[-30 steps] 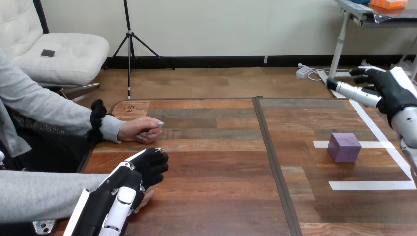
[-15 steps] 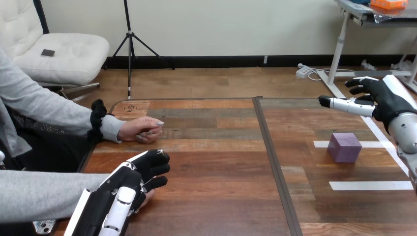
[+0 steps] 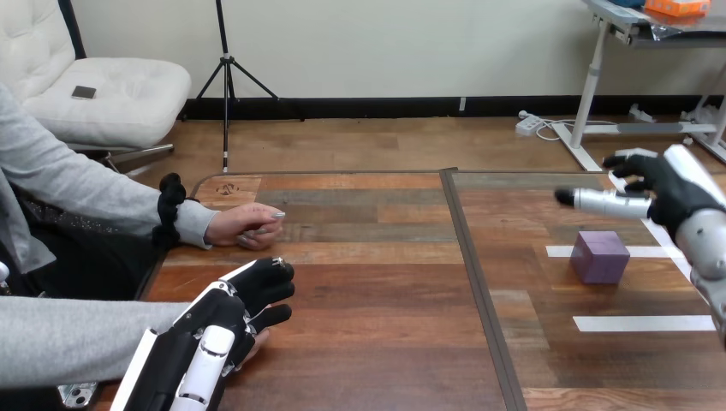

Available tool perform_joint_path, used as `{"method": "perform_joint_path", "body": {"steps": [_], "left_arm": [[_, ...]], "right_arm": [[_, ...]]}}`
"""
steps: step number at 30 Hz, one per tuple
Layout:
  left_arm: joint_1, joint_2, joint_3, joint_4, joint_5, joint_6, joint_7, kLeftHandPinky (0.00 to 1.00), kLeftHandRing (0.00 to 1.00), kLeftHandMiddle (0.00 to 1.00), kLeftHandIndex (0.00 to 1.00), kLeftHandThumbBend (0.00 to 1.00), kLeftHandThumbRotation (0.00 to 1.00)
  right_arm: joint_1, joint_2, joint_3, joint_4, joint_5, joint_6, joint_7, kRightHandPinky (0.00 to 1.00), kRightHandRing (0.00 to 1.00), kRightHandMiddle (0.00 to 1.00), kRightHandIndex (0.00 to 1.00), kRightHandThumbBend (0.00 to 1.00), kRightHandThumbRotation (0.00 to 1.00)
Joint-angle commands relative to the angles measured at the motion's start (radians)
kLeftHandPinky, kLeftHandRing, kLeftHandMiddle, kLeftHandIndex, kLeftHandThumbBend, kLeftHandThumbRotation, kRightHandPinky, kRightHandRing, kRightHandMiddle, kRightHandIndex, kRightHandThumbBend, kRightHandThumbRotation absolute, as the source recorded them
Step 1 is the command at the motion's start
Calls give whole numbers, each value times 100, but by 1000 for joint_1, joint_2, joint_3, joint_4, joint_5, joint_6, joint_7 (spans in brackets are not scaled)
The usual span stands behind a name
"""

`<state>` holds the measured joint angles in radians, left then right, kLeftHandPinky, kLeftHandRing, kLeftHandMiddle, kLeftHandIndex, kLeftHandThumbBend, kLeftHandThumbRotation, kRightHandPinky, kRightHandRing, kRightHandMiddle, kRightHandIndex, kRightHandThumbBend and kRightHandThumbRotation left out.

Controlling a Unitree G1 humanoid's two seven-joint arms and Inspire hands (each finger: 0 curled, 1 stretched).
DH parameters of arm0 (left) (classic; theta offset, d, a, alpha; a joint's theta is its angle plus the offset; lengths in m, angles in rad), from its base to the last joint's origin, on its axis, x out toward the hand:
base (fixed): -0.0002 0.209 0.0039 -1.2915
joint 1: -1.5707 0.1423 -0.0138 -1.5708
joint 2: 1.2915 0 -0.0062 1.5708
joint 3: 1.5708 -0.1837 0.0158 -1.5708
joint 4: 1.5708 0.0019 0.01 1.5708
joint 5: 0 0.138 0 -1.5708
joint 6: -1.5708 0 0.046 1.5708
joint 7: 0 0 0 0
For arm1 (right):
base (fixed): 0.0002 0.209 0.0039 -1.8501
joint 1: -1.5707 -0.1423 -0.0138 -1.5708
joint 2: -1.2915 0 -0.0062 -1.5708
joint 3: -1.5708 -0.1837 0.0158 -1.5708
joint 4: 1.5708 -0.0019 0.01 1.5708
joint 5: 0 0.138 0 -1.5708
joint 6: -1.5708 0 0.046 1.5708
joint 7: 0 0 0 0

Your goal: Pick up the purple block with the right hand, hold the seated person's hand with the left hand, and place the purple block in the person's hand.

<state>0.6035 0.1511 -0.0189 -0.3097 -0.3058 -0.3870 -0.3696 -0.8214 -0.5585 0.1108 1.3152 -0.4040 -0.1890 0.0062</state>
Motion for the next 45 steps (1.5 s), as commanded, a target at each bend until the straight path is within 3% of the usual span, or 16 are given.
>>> {"method": "perform_joint_path", "body": {"steps": [1, 11, 21, 35, 45], "left_arm": [[-54, 2, 9, -21, -11, -6, -6, 81, 83, 82, 77, 50, 82], [-53, 2, 11, -21, -4, -8, -5, 81, 83, 82, 76, 51, 82], [-56, 0, 10, -20, -7, -11, -6, 81, 82, 80, 75, 52, 82], [-58, -1, 14, -15, -16, -14, -14, 81, 82, 80, 74, 51, 81], [-59, 1, 16, -17, -25, -9, -19, 81, 82, 81, 74, 50, 81]], "right_arm": [[-4, -1, 30, -3, -20, -4, -28, 77, 88, 89, 84, 100, 49], [16, 8, 34, -5, -13, -12, -26, 78, 89, 90, 85, 100, 47], [22, 20, 49, -3, -20, 29, -10, 80, 92, 93, 87, 99, 43], [32, 31, 71, 0, -33, 59, -18, 75, 89, 92, 88, 98, 38], [40, 31, 81, -2, -30, 50, -16, 75, 89, 92, 88, 99, 37]]}}
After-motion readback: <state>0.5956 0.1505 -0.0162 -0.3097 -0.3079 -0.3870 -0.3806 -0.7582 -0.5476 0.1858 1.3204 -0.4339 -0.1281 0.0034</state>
